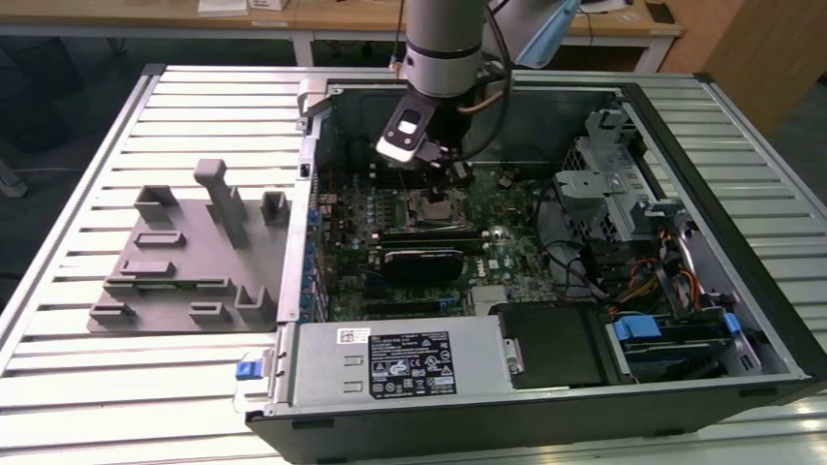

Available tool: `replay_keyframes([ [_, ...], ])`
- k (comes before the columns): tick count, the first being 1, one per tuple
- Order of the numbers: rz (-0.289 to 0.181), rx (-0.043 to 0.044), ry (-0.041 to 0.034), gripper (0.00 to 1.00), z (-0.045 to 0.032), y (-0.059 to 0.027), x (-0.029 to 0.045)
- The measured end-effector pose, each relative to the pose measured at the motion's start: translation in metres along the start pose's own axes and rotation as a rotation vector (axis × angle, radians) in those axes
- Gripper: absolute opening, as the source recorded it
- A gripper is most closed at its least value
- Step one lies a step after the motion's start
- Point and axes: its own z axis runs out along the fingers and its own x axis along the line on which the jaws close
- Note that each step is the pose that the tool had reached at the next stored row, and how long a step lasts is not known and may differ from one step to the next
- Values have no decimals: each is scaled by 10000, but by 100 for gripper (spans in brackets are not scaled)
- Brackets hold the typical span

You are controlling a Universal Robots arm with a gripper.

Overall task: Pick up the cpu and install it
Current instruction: 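Close the cpu cover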

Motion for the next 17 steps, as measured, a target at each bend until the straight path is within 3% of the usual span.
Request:
replay_keyframes([
  [17, -3090, -137, -26, 11, 4, -1, 0],
])
